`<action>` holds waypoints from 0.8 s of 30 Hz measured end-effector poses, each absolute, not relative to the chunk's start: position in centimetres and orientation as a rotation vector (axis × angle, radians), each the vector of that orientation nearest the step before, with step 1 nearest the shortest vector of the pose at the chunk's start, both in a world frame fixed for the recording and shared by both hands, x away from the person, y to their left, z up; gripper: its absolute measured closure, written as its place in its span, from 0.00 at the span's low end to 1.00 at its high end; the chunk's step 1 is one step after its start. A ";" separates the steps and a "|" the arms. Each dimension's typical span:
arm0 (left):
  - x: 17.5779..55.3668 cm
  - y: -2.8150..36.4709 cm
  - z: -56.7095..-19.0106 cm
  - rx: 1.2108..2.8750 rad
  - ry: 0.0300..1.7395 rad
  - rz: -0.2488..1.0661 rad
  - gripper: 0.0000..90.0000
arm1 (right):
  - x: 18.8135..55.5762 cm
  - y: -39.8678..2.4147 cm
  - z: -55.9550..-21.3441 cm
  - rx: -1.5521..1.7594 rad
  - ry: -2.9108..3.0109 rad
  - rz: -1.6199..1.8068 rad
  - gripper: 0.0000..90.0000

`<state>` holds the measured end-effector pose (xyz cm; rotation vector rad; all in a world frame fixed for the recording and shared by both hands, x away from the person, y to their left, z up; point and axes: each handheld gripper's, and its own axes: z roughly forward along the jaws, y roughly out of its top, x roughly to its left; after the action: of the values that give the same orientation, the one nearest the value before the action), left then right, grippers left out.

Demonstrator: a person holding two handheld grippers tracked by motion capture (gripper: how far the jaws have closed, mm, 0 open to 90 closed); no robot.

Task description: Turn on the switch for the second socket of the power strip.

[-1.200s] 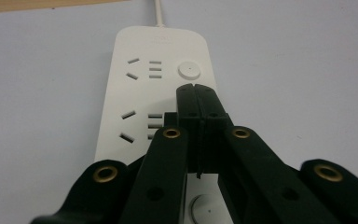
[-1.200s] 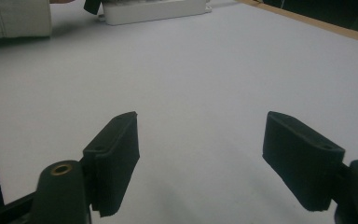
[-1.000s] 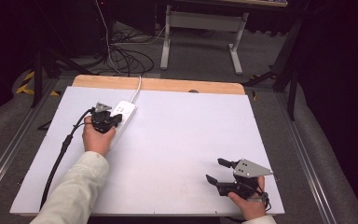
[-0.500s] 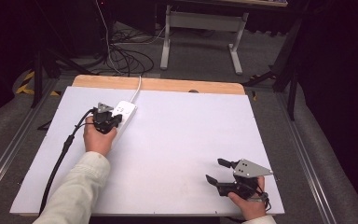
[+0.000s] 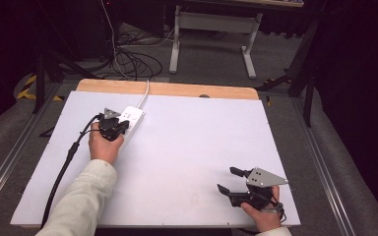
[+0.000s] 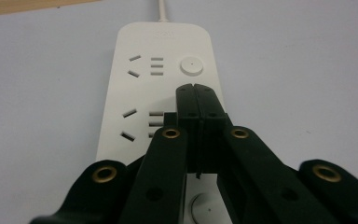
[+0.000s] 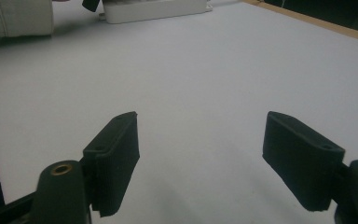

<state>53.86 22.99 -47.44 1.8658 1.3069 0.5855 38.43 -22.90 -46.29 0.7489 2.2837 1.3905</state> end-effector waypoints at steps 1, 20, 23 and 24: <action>53.9 22.9 -47.4 1.867 1.306 0.588 1.00 | 38.4 -22.9 -46.3 0.749 2.285 1.391 0.30; 54.1 21.7 -47.1 1.957 1.309 0.657 1.00 | 38.3 -23.1 -46.4 0.757 2.286 1.390 0.30; 54.2 21.8 -47.1 1.954 1.302 0.650 1.00 | 38.3 -23.2 -46.4 0.759 2.285 1.390 0.30; 54.2 21.9 -47.0 1.952 1.303 0.642 1.00 | 38.3 -23.2 -46.4 0.759 2.285 1.391 0.30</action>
<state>54.20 21.94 -47.03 1.9521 1.3026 0.6424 38.28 -23.20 -46.36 0.7592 2.2848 1.3908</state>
